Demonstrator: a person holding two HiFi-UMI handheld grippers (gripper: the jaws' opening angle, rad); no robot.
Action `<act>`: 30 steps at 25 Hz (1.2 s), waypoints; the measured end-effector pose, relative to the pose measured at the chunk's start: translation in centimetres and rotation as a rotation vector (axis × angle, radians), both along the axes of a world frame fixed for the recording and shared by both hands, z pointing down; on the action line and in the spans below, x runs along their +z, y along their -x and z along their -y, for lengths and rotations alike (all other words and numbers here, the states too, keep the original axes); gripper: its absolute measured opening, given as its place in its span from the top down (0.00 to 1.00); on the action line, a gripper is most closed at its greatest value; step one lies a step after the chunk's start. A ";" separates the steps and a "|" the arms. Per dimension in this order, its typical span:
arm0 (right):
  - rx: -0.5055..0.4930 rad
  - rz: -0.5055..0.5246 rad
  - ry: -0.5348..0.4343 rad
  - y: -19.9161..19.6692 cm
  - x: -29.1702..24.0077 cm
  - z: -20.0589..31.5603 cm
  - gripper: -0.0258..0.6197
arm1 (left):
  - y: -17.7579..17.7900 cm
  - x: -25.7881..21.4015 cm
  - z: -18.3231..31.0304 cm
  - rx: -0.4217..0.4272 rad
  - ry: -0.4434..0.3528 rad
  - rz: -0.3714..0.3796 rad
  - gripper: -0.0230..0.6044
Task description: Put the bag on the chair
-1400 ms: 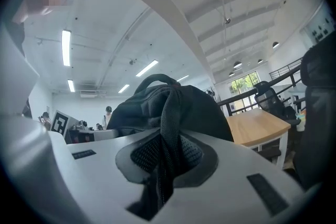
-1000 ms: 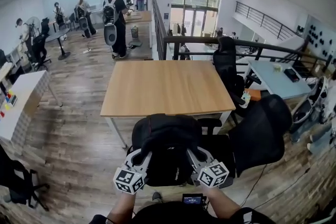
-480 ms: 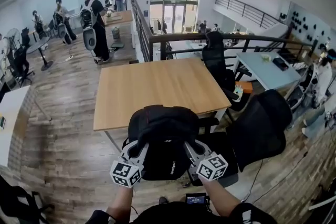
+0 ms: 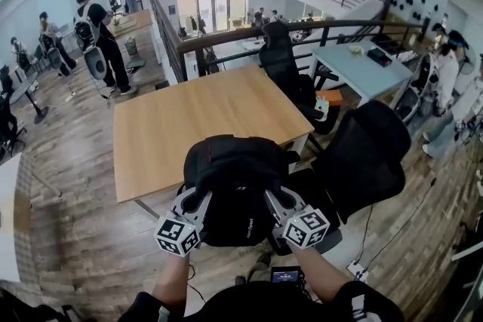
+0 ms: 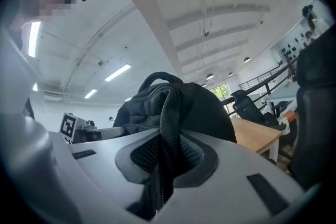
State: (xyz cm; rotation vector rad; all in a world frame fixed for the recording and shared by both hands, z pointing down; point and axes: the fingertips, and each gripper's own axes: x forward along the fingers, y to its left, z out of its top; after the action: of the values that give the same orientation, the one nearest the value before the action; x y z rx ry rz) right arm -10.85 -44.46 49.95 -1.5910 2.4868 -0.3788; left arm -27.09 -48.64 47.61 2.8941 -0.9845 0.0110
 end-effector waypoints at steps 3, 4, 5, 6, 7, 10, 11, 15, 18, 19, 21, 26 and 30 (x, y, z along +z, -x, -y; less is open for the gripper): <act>0.058 0.005 -0.005 -2.8 -0.1 0.4 0.87 | -3.1 0.0 1.4 0.067 0.008 0.000 0.87; 0.078 0.005 -0.008 -3.8 -0.1 0.6 0.87 | -4.2 0.1 2.0 0.090 0.011 0.000 0.87; 0.098 0.006 -0.010 -4.7 0.0 0.8 0.87 | -5.2 0.2 2.5 0.112 0.015 -0.001 0.87; 0.118 0.007 -0.011 -5.6 0.1 1.0 0.87 | -6.3 0.4 3.0 0.133 0.020 0.000 0.87; 0.137 0.008 -0.011 -6.5 0.2 1.1 0.87 | -7.3 0.6 3.5 0.154 0.024 0.001 0.87; 0.198 0.008 -0.013 -9.5 0.2 1.5 0.87 | -10.9 0.6 5.3 0.221 0.028 0.008 0.87; 0.215 0.007 -0.011 -10.5 0.1 1.7 0.87 | -12.1 0.5 5.7 0.238 0.030 0.010 0.87; 0.281 0.013 -0.008 -13.9 -0.2 2.3 0.87 | -16.2 0.1 7.5 0.290 0.045 0.018 0.87; 0.352 0.013 -0.013 -16.7 -0.4 2.4 0.87 | -19.6 0.1 8.5 0.346 0.057 0.027 0.87; 0.370 0.009 -0.014 -17.5 -0.4 2.4 0.87 | -20.6 0.1 8.7 0.364 0.059 0.030 0.87; 0.402 0.002 -0.017 -18.8 -0.6 2.2 0.87 | -22.4 0.1 9.1 0.397 0.060 0.036 0.87; 0.519 0.010 0.004 -21.9 0.1 1.5 0.87 | -26.7 0.9 9.5 0.498 0.080 0.054 0.87; 0.637 0.025 0.036 -24.1 1.6 1.4 0.87 | -30.3 2.4 10.6 0.623 0.103 0.074 0.87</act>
State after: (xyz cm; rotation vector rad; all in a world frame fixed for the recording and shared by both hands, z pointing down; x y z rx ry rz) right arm 13.22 -45.82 51.54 -2.2410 1.8142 -0.3386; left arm 3.24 -59.27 50.02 2.9836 -0.0521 0.2018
